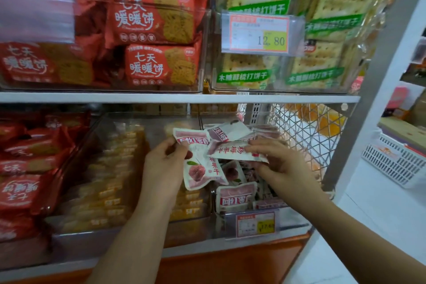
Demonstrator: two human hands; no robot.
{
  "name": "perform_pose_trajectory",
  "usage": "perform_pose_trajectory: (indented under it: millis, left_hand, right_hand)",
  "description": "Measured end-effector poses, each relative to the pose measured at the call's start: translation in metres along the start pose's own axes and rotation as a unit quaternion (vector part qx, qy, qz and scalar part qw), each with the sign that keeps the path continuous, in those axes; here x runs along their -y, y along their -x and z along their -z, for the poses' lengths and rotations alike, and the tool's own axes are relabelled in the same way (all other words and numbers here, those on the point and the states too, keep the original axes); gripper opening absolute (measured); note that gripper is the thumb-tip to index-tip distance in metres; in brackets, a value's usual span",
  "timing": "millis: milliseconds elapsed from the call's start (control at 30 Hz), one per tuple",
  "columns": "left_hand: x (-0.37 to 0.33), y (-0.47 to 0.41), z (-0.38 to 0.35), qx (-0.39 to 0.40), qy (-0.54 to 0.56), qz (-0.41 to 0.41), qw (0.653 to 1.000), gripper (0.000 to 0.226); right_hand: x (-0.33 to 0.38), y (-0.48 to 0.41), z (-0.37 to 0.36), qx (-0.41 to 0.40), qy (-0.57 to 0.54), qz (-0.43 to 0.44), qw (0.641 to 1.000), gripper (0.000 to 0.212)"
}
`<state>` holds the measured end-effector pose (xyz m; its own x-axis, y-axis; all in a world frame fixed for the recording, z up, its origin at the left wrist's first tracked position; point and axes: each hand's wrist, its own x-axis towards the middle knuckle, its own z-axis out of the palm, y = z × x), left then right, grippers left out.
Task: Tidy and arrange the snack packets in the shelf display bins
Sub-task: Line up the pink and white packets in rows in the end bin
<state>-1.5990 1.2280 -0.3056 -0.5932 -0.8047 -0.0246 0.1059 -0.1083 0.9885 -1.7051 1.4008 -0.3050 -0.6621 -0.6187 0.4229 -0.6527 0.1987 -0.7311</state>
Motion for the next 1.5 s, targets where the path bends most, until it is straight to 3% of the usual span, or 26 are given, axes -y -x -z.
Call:
perform_pose_trajectory:
  millis: [133, 333, 500, 600, 667, 767, 967, 1067, 1167, 1300, 1400, 1500]
  left_hand:
    - [0.001, 0.001, 0.001, -0.001, -0.017, -0.009, 1.000, 0.017]
    - [-0.003, 0.004, 0.001, 0.010, -0.062, -0.049, 0.997, 0.016]
    - [-0.009, 0.002, 0.007, 0.009, -0.057, -0.044, 0.997, 0.016]
    - [-0.013, 0.002, 0.010, 0.028, -0.052, -0.031, 0.998, 0.014]
    - [-0.015, 0.004, 0.010, 0.095, -0.036, -0.007, 0.995, 0.017]
    - [-0.015, 0.010, 0.008, 0.193, -0.043, 0.017, 0.980, 0.023]
    - [-0.017, 0.017, 0.007, 0.272, -0.028, 0.027, 0.962, 0.019]
    - [-0.019, 0.019, 0.008, 0.318, -0.068, -0.032, 0.945, 0.046]
    - [-0.019, 0.017, 0.009, 0.278, -0.094, -0.058, 0.954, 0.040]
    - [-0.019, 0.004, 0.018, 0.137, -0.026, -0.057, 0.989, 0.026]
    - [-0.019, -0.007, 0.027, 0.018, 0.001, -0.080, 0.997, 0.023]
    - [-0.017, -0.011, 0.030, -0.009, 0.011, -0.084, 0.996, 0.019]
  right_hand:
    - [0.004, 0.002, -0.002, -0.033, -0.101, -0.047, 0.993, 0.012]
    - [0.004, -0.002, -0.009, -0.157, -0.155, -0.111, 0.969, 0.005]
    - [0.010, -0.001, -0.002, -0.155, -0.277, -0.105, 0.943, 0.036]
    - [0.019, -0.001, 0.007, -0.069, -0.319, -0.110, 0.939, 0.051]
    - [0.025, -0.005, 0.010, 0.021, -0.292, -0.119, 0.949, 0.061]
    - [0.035, -0.015, 0.011, 0.109, -0.150, -0.086, 0.979, 0.051]
    - [0.046, -0.026, 0.010, 0.131, 0.026, 0.006, 0.991, 0.050]
    - [0.049, -0.029, 0.002, 0.117, 0.023, 0.047, 0.992, 0.049]
    - [0.046, -0.035, -0.005, 0.105, 0.024, 0.075, 0.991, 0.047]
    - [0.028, -0.044, 0.002, 0.054, -0.074, -0.032, 0.995, 0.029]
    - [0.005, -0.047, 0.007, 0.120, 0.069, -0.064, 0.988, 0.016]
    - [-0.011, -0.053, -0.006, 0.190, 0.168, -0.066, 0.965, 0.025]
